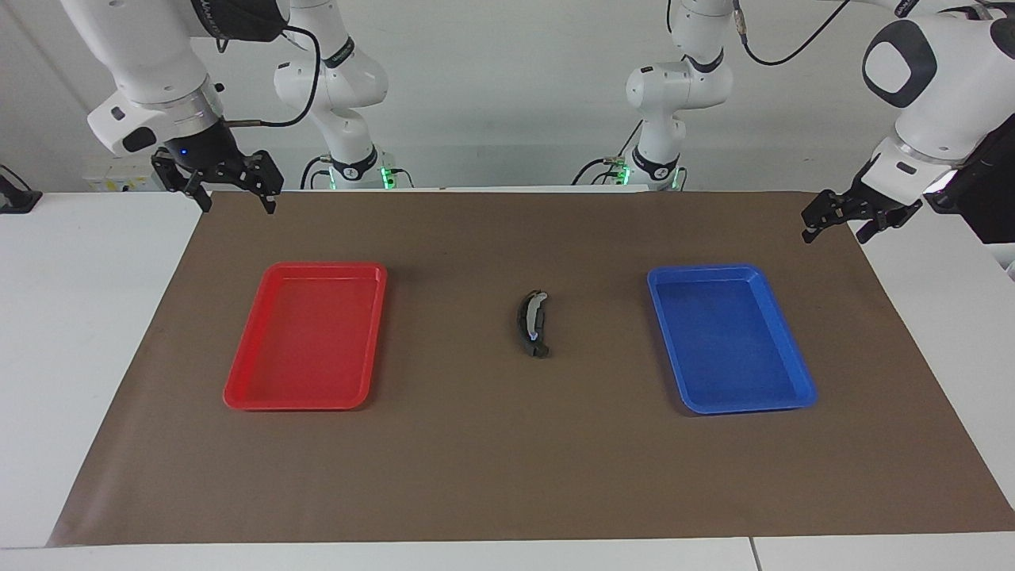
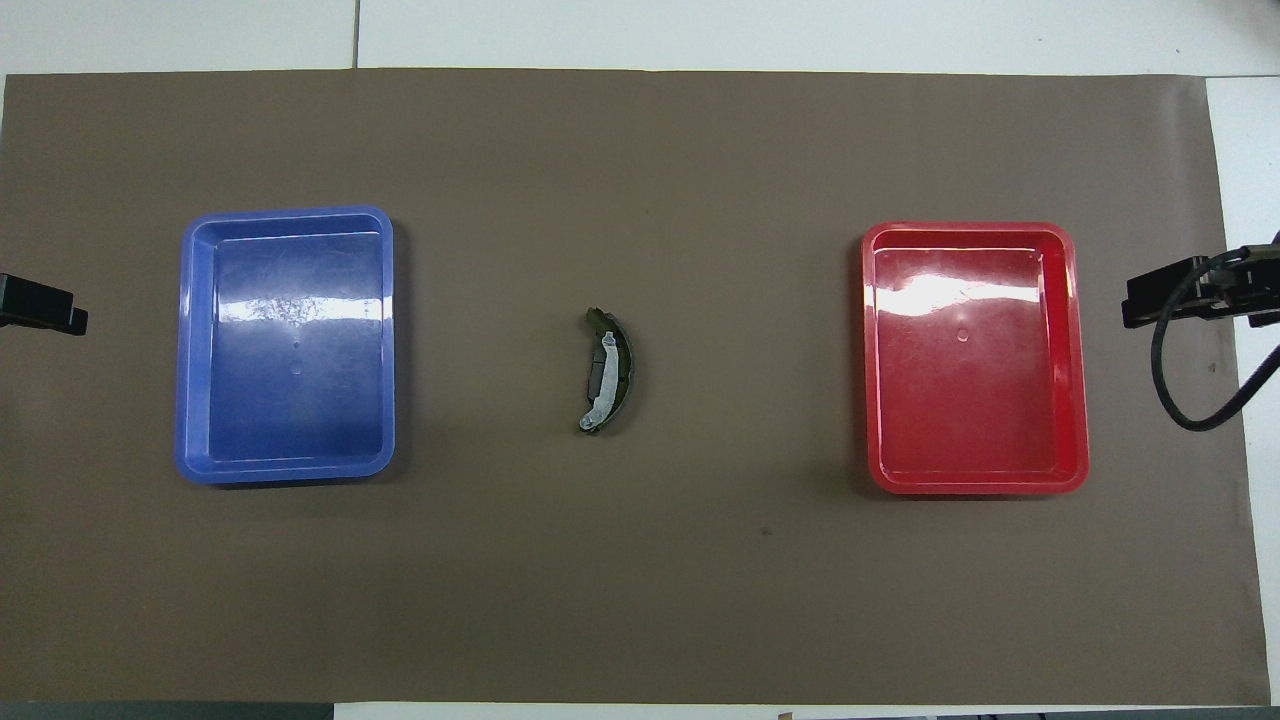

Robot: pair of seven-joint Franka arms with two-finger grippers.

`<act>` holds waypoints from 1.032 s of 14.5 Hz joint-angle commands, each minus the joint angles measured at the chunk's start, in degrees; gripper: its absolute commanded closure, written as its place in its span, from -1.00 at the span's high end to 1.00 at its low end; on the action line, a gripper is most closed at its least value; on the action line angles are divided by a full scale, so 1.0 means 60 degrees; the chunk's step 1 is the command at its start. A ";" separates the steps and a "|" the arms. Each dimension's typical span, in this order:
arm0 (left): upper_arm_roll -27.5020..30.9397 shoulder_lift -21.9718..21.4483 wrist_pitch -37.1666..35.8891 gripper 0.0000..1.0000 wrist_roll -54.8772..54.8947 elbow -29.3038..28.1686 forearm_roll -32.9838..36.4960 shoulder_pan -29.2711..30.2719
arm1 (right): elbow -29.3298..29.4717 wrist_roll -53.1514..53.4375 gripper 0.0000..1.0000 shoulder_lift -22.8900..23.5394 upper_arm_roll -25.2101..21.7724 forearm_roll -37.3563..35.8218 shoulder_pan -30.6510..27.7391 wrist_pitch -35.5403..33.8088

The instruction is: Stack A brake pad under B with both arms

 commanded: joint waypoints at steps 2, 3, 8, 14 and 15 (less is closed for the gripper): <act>-0.0048 -0.0030 -0.0069 0.97 0.0095 0.0036 0.0018 0.0085 | 0.0198 -0.0146 0.99 0.0143 0.0046 0.0225 -0.0080 -0.0014; -0.0048 -0.0030 -0.0069 0.97 0.0095 0.0036 0.0018 0.0085 | 0.0197 -0.0146 0.99 0.0129 0.0046 0.0225 -0.0080 -0.0014; -0.0048 -0.0030 -0.0069 0.97 0.0095 0.0036 0.0018 0.0085 | 0.0183 -0.0146 0.99 0.0129 0.0046 0.0327 -0.0094 -0.0014; -0.0048 -0.0030 -0.0069 0.97 0.0095 0.0036 0.0018 0.0085 | 0.0168 -0.0146 0.99 0.0129 0.0046 0.0416 -0.0095 0.0000; -0.0048 -0.0030 -0.0069 0.97 0.0095 0.0036 0.0018 0.0085 | 0.0168 -0.0146 0.99 0.0114 0.0046 0.0416 -0.0095 0.0000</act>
